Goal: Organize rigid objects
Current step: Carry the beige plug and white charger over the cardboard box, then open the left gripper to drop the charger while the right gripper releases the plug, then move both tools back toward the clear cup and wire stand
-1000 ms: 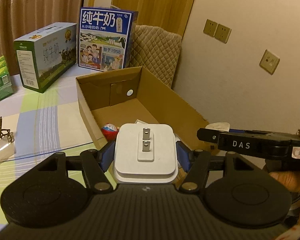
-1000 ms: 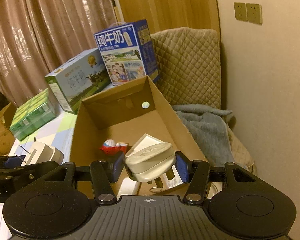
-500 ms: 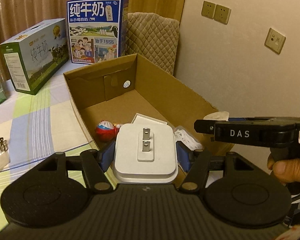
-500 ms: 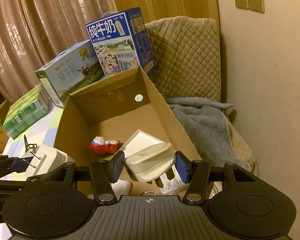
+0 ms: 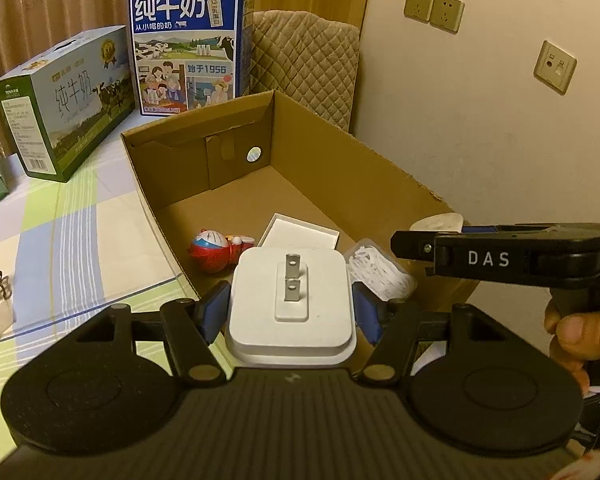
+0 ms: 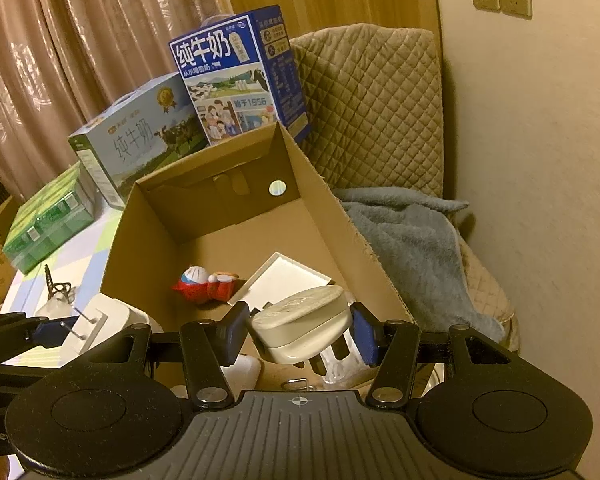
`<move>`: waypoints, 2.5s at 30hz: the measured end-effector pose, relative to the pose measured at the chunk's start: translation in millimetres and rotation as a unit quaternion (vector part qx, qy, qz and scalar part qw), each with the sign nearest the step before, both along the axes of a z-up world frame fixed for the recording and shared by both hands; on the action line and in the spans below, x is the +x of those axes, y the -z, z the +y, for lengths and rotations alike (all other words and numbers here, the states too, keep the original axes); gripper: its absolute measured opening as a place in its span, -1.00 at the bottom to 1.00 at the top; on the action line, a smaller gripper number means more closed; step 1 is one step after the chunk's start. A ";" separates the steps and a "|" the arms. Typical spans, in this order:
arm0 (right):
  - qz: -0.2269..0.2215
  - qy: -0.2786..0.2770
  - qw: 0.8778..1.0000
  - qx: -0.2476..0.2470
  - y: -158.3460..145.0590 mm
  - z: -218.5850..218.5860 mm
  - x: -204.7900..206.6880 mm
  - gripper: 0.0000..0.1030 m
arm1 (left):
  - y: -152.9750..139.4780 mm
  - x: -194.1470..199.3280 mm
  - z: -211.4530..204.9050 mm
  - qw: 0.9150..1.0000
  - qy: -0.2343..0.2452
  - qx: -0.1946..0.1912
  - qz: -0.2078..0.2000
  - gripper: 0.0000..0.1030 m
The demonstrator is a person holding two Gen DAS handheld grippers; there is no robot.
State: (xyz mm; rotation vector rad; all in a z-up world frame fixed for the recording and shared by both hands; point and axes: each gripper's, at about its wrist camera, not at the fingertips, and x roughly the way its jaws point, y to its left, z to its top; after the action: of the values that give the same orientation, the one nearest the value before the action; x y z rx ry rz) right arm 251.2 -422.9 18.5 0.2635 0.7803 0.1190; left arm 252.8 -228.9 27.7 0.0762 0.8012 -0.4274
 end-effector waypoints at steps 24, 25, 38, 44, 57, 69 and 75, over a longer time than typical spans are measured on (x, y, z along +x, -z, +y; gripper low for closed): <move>0.002 -0.002 1.000 0.001 -1.8 3.4 -6.3 0.00 | -12.2 -10.8 35.4 0.999 -0.044 -0.016 -0.012 0.17; 0.002 -0.004 1.000 0.001 -1.7 5.0 -6.9 0.00 | -12.4 -12.2 37.4 0.999 -0.046 -0.016 -0.012 0.17; 0.012 -0.013 1.000 -0.009 2.0 14.9 -5.5 0.00 | -10.1 -21.1 46.4 0.998 -0.050 -0.021 -0.009 0.17; 0.016 -0.013 1.000 -0.011 3.5 16.4 -3.8 0.00 | -9.5 -21.9 45.5 0.999 -0.049 -0.023 -0.007 0.17; 0.007 -0.006 1.000 -0.007 -3.0 15.9 -6.7 0.08 | -12.3 -27.6 51.2 0.998 -0.052 -0.026 -0.007 0.17; -0.007 -0.005 1.000 -0.011 -27.8 26.1 -30.2 0.14 | -24.1 -48.5 66.5 0.998 -0.059 -0.028 -0.015 0.17; -0.011 -0.011 1.000 -0.014 -37.5 37.8 -46.1 0.16 | -31.0 -63.6 81.4 0.997 -0.066 -0.031 -0.020 0.17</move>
State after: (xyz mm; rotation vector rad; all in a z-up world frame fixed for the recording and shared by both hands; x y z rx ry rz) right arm 205.1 -385.1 56.0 0.2263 0.7619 0.1306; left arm 189.1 -147.5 58.7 -0.0261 0.7485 -0.3241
